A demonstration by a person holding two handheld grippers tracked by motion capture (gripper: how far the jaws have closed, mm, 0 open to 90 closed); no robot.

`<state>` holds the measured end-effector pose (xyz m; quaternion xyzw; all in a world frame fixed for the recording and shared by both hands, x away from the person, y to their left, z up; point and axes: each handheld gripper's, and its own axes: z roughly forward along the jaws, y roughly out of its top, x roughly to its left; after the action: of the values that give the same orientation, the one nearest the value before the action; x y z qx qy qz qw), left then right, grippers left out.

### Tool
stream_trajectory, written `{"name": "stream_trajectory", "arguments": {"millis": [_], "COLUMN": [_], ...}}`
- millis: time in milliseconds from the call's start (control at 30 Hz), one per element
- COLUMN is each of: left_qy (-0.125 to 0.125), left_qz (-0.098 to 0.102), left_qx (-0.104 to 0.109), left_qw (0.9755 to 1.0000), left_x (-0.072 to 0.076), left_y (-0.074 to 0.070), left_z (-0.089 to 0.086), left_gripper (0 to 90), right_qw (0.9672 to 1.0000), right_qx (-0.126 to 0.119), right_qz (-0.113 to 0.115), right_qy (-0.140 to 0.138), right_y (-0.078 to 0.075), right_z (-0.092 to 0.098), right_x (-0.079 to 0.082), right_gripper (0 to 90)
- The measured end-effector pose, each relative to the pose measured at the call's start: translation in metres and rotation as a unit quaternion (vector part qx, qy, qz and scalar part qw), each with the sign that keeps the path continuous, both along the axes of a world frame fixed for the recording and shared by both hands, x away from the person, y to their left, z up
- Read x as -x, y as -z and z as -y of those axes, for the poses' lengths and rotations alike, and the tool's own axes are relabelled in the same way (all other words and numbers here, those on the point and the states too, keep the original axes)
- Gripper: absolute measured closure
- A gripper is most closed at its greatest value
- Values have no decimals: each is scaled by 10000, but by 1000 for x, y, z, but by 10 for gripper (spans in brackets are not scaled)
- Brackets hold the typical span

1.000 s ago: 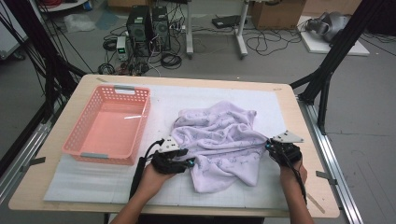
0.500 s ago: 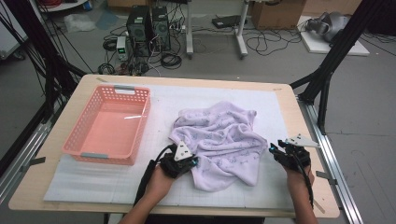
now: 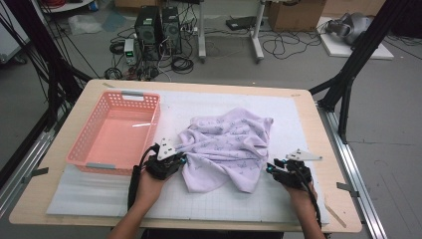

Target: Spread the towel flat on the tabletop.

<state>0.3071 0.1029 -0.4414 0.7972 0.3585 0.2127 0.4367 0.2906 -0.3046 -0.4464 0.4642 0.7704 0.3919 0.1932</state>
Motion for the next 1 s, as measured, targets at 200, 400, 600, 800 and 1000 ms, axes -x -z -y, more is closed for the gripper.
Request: {"name": "stream_trajectory", "arguments": {"millis": [200, 400, 600, 800, 1000], "left_qy": [148, 123, 94, 104, 52], "left_qz": [-35, -59, -28, 15, 21], "left_qx": [395, 496, 468, 457, 464], "left_qw": [9991, 9987, 9989, 9989, 9989], "left_x": [0, 1, 2, 4, 5], "left_y": [3, 5, 6, 6, 7], "left_z": [-7, -8, -6, -5, -7], "left_gripper": [831, 830, 831, 833, 833], "right_qw": [9999, 9994, 9970, 9962, 9976], "right_qx": [80, 337, 608, 695, 677], "right_qz": [-96, -16, -30, 24, 125], "right_qy": [-112, -117, -468, -531, -77], "right_y": [4, 5, 1, 0, -3], "right_z": [-17, -29, -38, -31, -8], "right_x": [-2, -4, -7, -11, -14], "right_gripper": [550, 542, 894, 900, 900]}}
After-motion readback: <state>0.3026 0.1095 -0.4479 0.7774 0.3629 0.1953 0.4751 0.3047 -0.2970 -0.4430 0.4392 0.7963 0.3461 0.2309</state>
